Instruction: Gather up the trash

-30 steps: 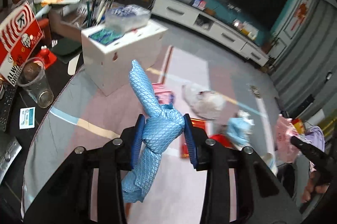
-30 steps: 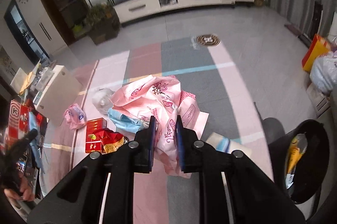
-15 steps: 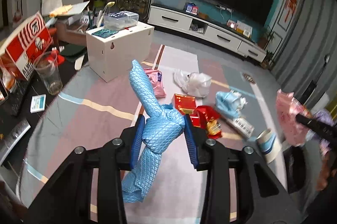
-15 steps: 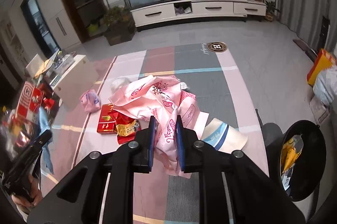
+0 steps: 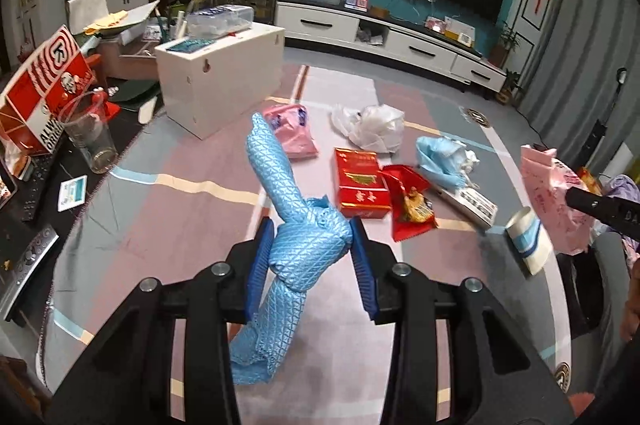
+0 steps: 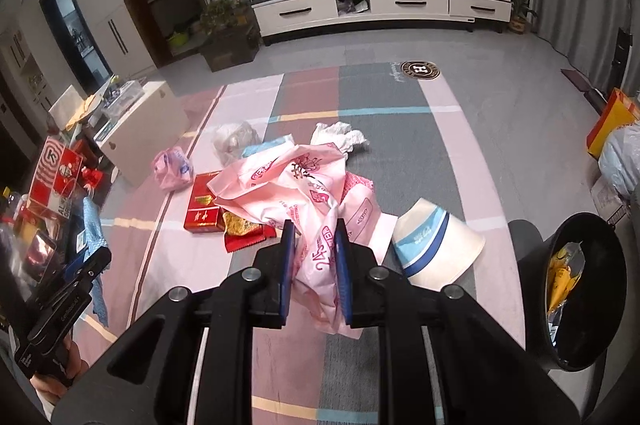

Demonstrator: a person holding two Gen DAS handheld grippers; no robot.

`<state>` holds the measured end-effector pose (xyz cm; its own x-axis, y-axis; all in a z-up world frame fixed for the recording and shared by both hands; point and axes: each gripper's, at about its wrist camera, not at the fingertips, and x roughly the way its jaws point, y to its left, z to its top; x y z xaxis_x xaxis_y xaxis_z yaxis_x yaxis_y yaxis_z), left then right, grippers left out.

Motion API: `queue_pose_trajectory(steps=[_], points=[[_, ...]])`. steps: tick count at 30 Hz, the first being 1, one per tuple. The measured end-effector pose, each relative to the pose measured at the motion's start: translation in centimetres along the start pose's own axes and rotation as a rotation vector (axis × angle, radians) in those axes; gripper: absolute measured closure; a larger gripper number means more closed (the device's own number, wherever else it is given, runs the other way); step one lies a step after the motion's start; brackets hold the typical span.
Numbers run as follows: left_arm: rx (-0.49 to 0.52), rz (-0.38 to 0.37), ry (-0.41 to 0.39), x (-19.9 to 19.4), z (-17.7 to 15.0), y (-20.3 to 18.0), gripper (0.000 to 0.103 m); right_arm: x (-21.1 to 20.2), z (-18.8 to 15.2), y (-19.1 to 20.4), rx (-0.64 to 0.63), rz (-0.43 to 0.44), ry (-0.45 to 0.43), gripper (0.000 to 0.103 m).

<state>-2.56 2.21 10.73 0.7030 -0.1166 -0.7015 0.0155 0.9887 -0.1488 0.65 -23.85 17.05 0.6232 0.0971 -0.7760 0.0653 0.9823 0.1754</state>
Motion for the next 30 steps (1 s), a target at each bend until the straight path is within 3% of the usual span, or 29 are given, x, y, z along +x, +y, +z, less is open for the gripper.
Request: queue_pose_trajectory(steps=[9, 23, 30], points=[[0.003, -0.089, 0.013, 0.2, -0.5, -1.1, 0.064, 0.1, -0.5, -0.4, 0.011, 0.021, 0.003, 0.083], [0.017, -0.084, 0.025, 0.6, -1.8, -1.3, 0.064, 0.5, -1.9, -0.1, 0.009, 0.019, 0.002, 0.082], [0.064, -0.099, 0.015, 0.5, -2.5, -2.5, 0.071, 0.4, -2.3, -0.5, 0.013, 0.005, 0.007, 0.082]])
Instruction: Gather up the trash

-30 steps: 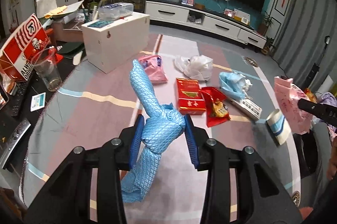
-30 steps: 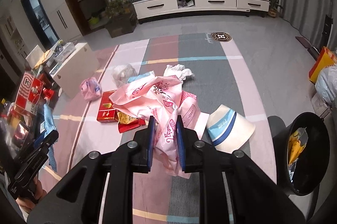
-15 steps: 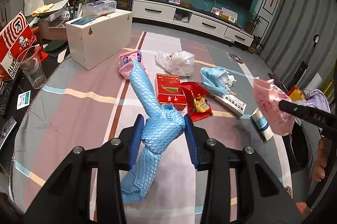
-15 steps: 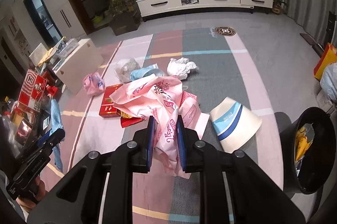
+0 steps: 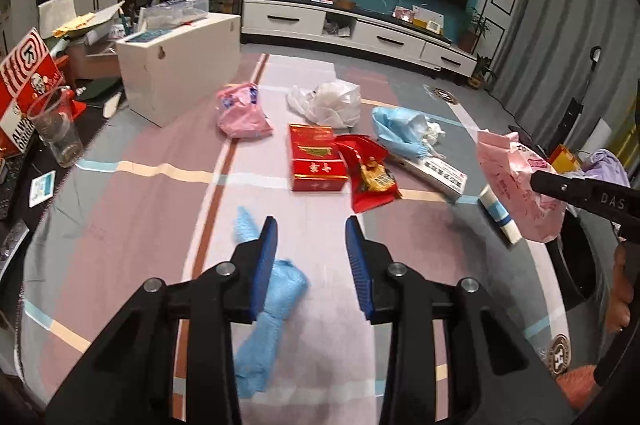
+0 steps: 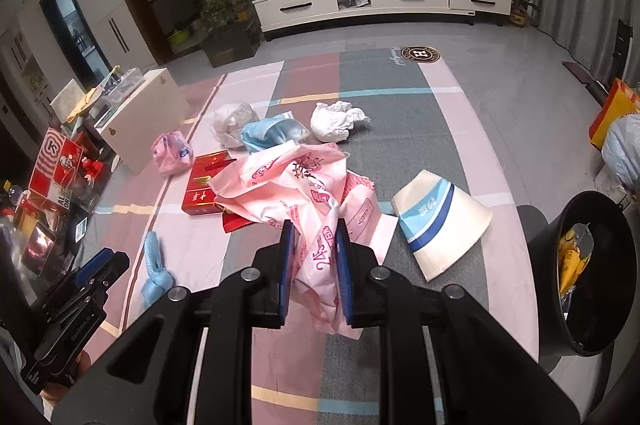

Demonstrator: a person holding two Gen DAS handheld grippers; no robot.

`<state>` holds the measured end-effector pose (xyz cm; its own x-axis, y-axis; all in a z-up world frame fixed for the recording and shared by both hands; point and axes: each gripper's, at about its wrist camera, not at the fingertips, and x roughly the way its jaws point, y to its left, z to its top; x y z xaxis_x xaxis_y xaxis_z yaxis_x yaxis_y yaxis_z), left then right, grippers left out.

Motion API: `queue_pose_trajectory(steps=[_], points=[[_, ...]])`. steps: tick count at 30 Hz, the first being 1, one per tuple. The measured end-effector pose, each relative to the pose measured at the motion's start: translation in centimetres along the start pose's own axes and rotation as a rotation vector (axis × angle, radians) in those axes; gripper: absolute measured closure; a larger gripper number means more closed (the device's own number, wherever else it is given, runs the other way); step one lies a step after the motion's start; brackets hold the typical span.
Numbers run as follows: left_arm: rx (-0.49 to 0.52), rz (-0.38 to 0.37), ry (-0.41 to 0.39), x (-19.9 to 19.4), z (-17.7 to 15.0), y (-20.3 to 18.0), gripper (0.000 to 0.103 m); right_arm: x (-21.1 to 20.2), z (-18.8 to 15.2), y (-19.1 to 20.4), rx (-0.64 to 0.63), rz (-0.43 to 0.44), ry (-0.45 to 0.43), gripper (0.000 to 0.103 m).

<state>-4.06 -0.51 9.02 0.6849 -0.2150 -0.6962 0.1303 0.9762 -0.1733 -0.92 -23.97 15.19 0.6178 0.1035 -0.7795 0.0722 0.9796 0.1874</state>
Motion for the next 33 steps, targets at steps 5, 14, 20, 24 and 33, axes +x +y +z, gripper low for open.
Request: queue_pose_trajectory(steps=[5, 14, 20, 24, 33], points=[[-0.006, -0.063, 0.018, 0.3, -0.2, -0.4, 0.087, -0.8, 0.0, -0.3, 0.009, 0.001, -0.023, 0.082], [-0.047, -0.076, 0.088, 1.9, -0.2, 1.0, 0.088, -2.3, 0.2, -2.5, 0.06, 0.008, -0.058, 0.082], [-0.109, -0.015, 0.094, 2.5, 1.2, 3.7, 0.069, -1.9, 0.0, -3.6, 0.082, 0.006, -0.035, 0.082], [-0.154, -0.01, 0.157, 3.5, 1.3, 4.6, 0.068, -1.9, 0.2, -4.0, 0.087, -0.001, -0.04, 0.082], [-0.111, -0.021, 0.29, 5.7, -1.1, 3.0, 0.056, -1.2, -0.1, -5.3, 0.11, -0.011, -0.014, 0.082]])
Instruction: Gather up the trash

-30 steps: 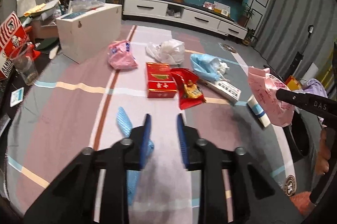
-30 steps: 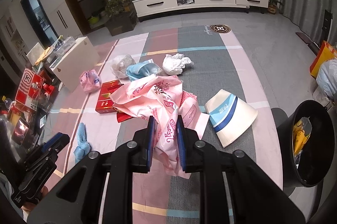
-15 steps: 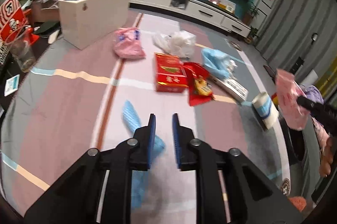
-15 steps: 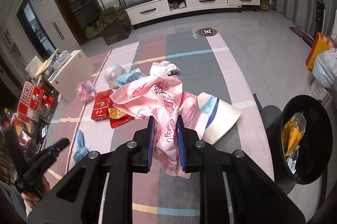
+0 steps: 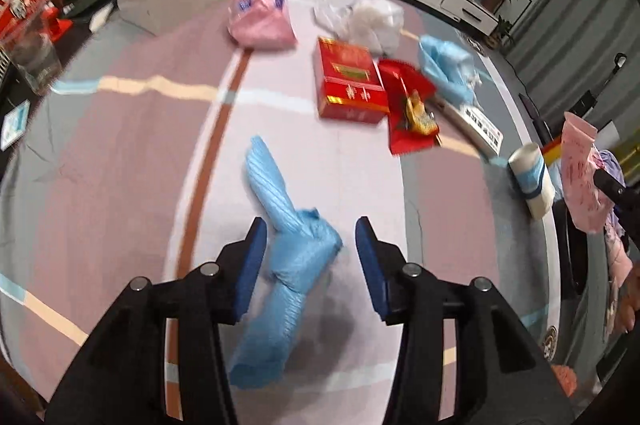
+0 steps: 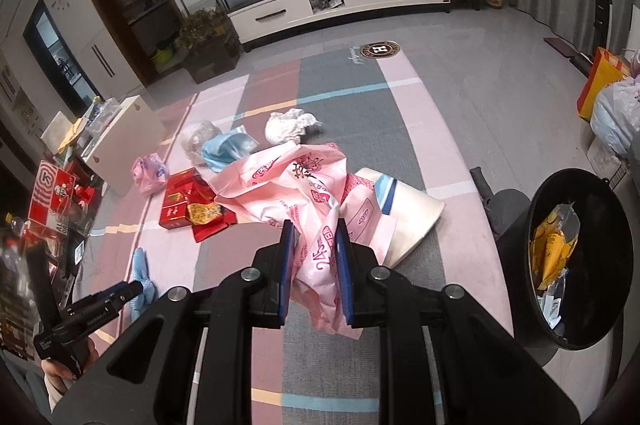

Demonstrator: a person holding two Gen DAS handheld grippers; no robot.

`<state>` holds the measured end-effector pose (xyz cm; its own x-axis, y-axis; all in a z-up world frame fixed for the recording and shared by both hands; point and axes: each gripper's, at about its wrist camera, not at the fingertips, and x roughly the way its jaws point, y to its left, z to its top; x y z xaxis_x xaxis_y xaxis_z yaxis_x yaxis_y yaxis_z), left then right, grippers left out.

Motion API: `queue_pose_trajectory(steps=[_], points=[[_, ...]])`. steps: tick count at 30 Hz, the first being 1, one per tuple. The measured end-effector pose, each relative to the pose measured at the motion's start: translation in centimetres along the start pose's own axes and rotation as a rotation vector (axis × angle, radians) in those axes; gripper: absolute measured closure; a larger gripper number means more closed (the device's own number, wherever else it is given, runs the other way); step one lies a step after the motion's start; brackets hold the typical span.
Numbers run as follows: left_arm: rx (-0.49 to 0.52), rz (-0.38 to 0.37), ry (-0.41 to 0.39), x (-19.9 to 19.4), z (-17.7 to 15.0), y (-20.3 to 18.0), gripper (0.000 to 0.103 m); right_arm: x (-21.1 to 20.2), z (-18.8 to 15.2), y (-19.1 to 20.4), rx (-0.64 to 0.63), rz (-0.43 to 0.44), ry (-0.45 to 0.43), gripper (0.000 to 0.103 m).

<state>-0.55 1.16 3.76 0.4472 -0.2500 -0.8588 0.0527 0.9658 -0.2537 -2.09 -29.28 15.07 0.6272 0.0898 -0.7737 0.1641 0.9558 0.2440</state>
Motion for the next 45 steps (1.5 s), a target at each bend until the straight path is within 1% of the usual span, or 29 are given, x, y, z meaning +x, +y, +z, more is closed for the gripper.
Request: queue_pose_trajectory(steps=[1, 2, 3, 4, 5, 9, 12, 15, 17, 21, 24, 27, 30, 31, 36, 41, 44, 45], points=[[0.0, 0.002, 0.001, 0.3, -0.1, -0.1, 0.056, 0.0, 0.0, -0.2, 0.005, -0.004, 0.002, 0.082], [0.006, 0.022, -0.005, 0.4, -0.2, -0.2, 0.056, 0.0, 0.1, -0.4, 0.008, -0.006, 0.002, 0.082], [0.011, 0.033, -0.009, 0.5, -0.3, -0.3, 0.059, 0.0, 0.1, -0.6, 0.014, -0.007, 0.001, 0.082], [0.019, 0.048, -0.012, 0.6, -0.4, -0.4, 0.065, -0.1, 0.2, -0.7, 0.019, -0.008, -0.001, 0.082], [0.019, 0.06, -0.02, 0.6, -0.4, -0.4, 0.066, -0.3, 0.2, -0.9, 0.024, -0.009, -0.007, 0.082], [-0.018, 0.039, -0.038, 0.5, -0.3, -0.1, 0.071, -1.0, 0.5, -1.8, 0.048, -0.019, -0.026, 0.082], [-0.02, -0.03, -0.052, -0.7, 0.2, -1.4, 0.071, -1.9, 1.0, -2.9, 0.07, -0.023, -0.046, 0.082], [0.065, -0.089, -0.12, -2.9, 1.0, -5.7, 0.071, -3.5, 1.7, -4.0, 0.096, -0.059, -0.098, 0.082], [0.118, -0.129, -0.144, -3.7, 1.3, -8.6, 0.071, -4.9, 2.2, -4.9, 0.117, -0.095, -0.141, 0.082], [0.235, -0.253, -0.218, -5.2, 1.9, -16.2, 0.071, -7.9, 2.6, -7.1, 0.165, -0.196, -0.24, 0.082], [0.293, -0.332, -0.235, -5.4, 2.0, -20.8, 0.071, -9.6, 2.4, -9.2, 0.214, -0.256, -0.293, 0.082], [0.362, -0.414, -0.229, -4.8, 1.5, -26.4, 0.07, -11.1, 2.0, -11.7, 0.271, -0.29, -0.324, 0.082], [0.409, -0.454, -0.221, -3.9, 0.8, -30.2, 0.07, -12.4, 1.5, -14.1, 0.317, -0.326, -0.351, 0.082], [0.428, -0.479, -0.207, -3.4, 0.5, -32.0, 0.07, -12.7, 1.4, -14.7, 0.331, -0.332, -0.356, 0.082], [0.483, -0.526, -0.145, -1.0, -1.1, -37.3, 0.07, -13.4, 0.4, -18.3, 0.407, -0.35, -0.361, 0.082], [0.525, -0.543, -0.082, 1.4, -2.4, -41.0, 0.07, -13.3, -0.7, -21.5, 0.488, -0.402, -0.334, 0.082], [0.528, -0.566, -0.029, 2.8, -2.8, -42.3, 0.07, -12.7, -1.2, -23.2, 0.533, -0.428, -0.296, 0.082], [0.525, -0.583, 0.005, 3.4, -2.9, -42.9, 0.07, -12.5, -1.2, -23.5, 0.545, -0.427, -0.288, 0.082]])
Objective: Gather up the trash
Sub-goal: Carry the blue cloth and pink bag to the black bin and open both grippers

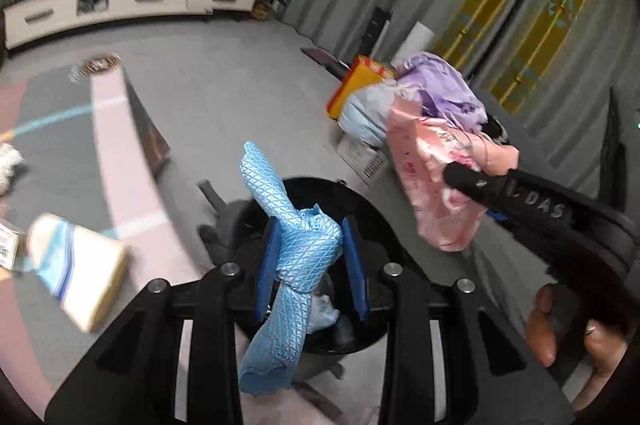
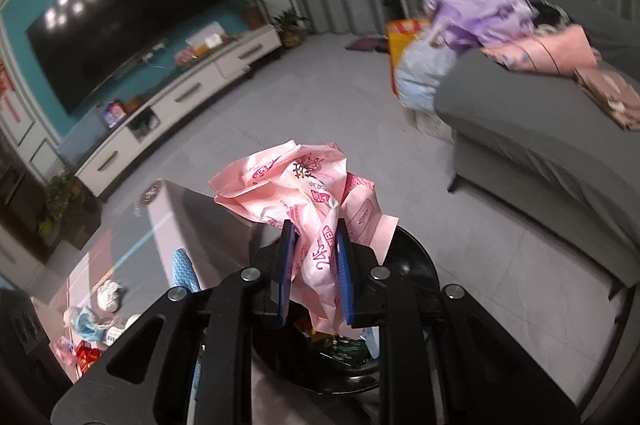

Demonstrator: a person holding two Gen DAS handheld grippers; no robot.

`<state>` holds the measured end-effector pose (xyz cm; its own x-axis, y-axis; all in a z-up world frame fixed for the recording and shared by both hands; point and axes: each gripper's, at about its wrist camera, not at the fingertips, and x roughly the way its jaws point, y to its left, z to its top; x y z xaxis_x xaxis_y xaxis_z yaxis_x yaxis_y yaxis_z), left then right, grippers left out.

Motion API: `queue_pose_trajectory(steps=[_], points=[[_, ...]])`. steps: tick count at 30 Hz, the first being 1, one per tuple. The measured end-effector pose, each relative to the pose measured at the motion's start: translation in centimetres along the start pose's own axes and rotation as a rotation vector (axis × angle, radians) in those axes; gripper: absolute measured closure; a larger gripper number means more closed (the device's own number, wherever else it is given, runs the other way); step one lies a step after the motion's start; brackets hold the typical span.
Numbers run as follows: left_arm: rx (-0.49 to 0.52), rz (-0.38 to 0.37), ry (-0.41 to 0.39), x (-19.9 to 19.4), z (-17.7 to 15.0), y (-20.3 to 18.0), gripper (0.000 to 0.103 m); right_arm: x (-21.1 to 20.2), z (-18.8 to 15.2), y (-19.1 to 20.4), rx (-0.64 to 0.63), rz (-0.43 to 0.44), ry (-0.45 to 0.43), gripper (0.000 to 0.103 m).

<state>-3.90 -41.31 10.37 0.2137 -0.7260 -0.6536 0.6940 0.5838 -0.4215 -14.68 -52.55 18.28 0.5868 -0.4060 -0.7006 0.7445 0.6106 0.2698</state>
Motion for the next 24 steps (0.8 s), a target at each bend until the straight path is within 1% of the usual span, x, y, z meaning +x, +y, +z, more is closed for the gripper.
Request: queue_pose_trajectory(steps=[2, 6, 11, 14, 16, 20, 23, 24], points=[[-0.022, -0.02, 0.034, 1.0, -0.2, 0.1, 0.07, 1.0, 0.0, -0.4, 0.018, -0.007, 0.03, 0.082], [-0.027, -0.021, 0.085, 3.0, -0.7, 0.0, 0.07, 2.3, -0.3, -1.5, 0.033, -0.059, 0.077, 0.082], [-0.036, -0.028, 0.143, 5.0, -1.5, 0.1, 0.07, 3.5, -0.5, -2.3, 0.052, -0.093, 0.127, 0.082], [-0.037, -0.032, 0.168, 5.8, -1.7, 0.0, 0.07, 4.3, -0.7, -2.6, 0.057, -0.112, 0.157, 0.081], [-0.032, -0.016, 0.185, 6.2, -1.8, -0.3, 0.07, 4.5, -0.8, -2.7, 0.053, -0.127, 0.166, 0.08], [-0.021, -0.019, 0.181, 6.2, -2.0, -0.8, 0.069, 4.7, -0.9, -2.8, 0.048, -0.148, 0.174, 0.078], [-0.01, -0.008, 0.194, 6.1, -1.9, -1.2, 0.068, 4.4, -0.9, -2.7, 0.051, -0.152, 0.173, 0.069], [-0.003, -0.001, 0.194, 5.9, -1.9, -1.3, 0.062, 4.4, -0.9, -2.7, 0.054, -0.155, 0.173, 0.061]])
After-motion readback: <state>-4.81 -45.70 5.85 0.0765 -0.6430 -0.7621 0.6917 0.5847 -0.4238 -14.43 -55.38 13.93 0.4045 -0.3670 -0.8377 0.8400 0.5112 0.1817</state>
